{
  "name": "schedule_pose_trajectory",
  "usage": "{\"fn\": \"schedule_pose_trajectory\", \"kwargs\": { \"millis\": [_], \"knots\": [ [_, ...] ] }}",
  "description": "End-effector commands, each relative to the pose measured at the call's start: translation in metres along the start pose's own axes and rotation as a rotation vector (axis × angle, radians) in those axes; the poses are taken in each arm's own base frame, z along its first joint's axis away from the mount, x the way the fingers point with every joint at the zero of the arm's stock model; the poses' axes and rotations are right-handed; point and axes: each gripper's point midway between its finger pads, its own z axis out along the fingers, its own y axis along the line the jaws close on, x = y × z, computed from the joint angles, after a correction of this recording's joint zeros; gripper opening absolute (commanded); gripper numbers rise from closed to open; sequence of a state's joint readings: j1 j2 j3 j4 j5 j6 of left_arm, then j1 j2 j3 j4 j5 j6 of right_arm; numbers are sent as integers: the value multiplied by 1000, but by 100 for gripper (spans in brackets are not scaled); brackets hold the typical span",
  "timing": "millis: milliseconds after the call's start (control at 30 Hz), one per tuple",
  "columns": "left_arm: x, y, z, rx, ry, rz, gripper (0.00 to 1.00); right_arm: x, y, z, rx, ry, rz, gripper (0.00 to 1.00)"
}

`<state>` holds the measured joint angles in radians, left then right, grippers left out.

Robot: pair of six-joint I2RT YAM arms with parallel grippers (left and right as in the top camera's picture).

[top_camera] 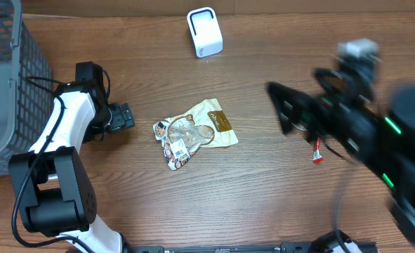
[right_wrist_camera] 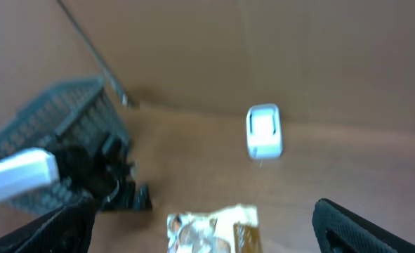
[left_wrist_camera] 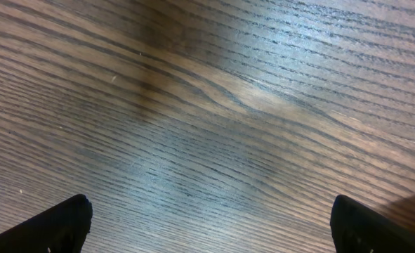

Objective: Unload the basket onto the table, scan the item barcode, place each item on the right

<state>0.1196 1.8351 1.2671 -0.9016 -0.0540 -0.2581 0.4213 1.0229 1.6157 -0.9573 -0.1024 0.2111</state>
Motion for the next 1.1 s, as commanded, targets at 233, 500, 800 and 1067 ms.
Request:
{"fn": "schedule_pose_trajectory", "kwargs": {
  "millis": [233,500,800,1067],
  "knots": [
    [-5,-1,-3,-2,-16,12,100,29,-23,-118,103,-245,-7,100],
    [-5,-1,-3,-2,-16,12,100,101,-52,-128,179,-258,10,100],
    [-5,-1,-3,-2,-16,12,100,137,-76,-96,208,-322,12,100],
    [-5,-1,-3,-2,-16,12,100,136,-87,-74,182,-498,-11,100]
  ]
}}
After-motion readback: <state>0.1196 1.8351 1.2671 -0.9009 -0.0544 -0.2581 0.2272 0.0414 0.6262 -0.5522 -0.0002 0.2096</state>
